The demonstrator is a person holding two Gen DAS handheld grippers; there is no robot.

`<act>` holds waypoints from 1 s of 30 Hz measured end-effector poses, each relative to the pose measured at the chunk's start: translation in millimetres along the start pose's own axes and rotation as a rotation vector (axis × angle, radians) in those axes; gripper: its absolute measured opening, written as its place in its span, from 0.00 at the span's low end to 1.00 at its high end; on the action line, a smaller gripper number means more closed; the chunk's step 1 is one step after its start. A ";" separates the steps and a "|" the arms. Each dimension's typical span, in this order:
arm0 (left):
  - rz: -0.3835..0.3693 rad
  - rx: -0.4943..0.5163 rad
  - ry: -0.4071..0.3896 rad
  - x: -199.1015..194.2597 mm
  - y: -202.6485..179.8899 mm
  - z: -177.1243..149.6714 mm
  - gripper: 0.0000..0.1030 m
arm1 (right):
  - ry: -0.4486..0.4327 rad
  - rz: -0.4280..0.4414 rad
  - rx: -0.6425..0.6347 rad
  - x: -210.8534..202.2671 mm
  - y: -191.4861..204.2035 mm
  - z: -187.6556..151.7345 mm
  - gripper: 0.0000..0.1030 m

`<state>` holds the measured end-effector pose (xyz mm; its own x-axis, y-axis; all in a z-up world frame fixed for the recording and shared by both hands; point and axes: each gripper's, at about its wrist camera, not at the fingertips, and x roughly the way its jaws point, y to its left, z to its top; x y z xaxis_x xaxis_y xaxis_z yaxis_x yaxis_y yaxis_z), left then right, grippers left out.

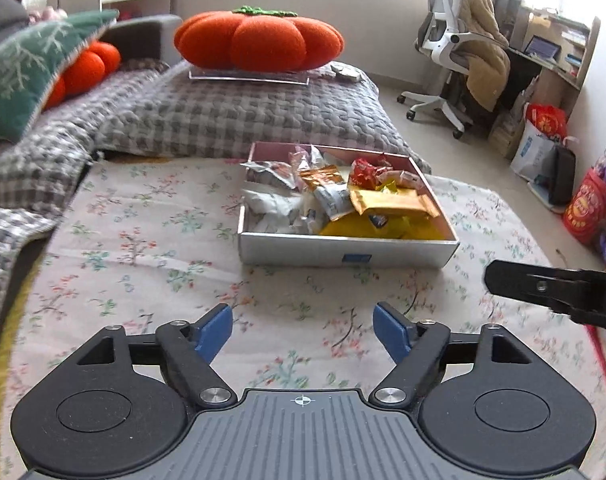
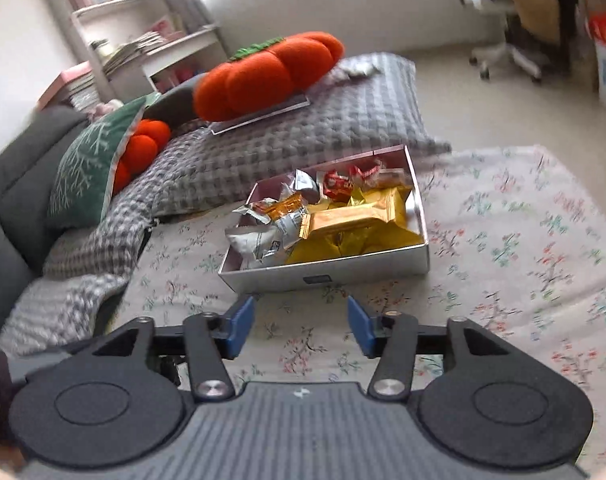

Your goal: Organize snacks

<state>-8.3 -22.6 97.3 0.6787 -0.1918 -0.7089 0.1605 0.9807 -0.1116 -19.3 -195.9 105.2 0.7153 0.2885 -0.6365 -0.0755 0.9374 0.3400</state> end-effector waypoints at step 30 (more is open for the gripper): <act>0.138 0.050 -0.030 0.5 16.1 -16.6 1.00 | 0.074 -0.262 -0.201 22.4 29.5 -45.3 0.99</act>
<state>-17.2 -6.3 83.5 0.7178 -0.0575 -0.6938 0.0997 0.9948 0.0207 -37.0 -153.0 69.6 0.6767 0.0390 -0.7353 -0.0363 0.9991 0.0196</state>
